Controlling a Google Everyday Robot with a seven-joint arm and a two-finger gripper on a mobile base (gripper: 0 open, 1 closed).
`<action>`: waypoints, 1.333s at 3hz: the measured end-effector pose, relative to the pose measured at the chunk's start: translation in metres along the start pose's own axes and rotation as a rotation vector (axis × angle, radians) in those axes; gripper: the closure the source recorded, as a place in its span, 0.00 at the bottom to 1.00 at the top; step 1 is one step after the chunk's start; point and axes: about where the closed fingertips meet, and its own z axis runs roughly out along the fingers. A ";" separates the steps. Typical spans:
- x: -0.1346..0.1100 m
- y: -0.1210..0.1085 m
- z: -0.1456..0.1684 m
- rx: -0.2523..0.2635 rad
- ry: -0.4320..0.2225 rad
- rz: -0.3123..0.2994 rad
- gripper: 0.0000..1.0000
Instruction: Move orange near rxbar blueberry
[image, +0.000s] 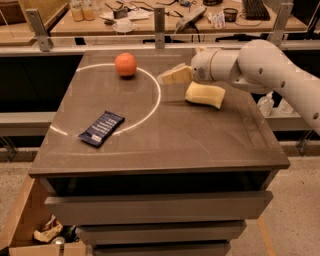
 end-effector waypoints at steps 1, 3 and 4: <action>-0.001 -0.010 0.020 -0.003 -0.029 0.004 0.00; -0.012 -0.009 0.071 -0.102 -0.055 -0.007 0.00; -0.022 0.009 0.094 -0.161 -0.053 0.005 0.00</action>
Offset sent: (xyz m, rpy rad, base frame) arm 0.0660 0.0380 -0.0064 0.0605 -0.0333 0.1007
